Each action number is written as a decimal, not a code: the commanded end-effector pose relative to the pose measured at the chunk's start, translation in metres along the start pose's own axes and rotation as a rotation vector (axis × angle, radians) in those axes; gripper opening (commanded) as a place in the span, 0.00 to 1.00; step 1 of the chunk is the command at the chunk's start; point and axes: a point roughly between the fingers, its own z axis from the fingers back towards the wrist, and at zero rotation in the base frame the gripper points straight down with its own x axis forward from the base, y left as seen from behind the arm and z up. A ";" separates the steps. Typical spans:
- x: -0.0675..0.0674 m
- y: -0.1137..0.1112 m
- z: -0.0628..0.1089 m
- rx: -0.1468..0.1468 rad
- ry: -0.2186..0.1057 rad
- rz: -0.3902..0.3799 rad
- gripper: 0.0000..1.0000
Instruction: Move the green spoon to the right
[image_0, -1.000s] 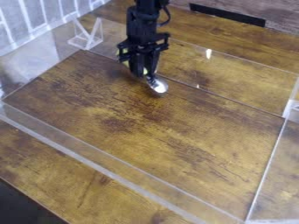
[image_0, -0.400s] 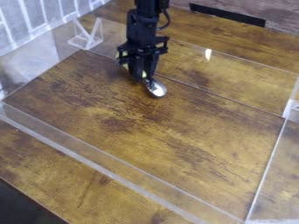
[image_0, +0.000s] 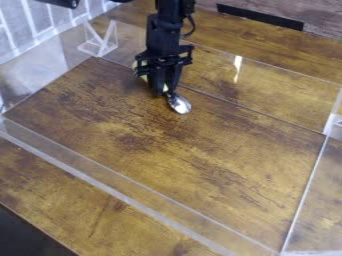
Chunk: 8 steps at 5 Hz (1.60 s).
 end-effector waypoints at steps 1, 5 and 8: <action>0.020 0.002 0.029 -0.058 -0.030 0.024 0.00; 0.023 0.005 0.036 -0.013 -0.006 -0.007 0.00; 0.011 0.004 0.055 -0.008 0.027 -0.031 0.00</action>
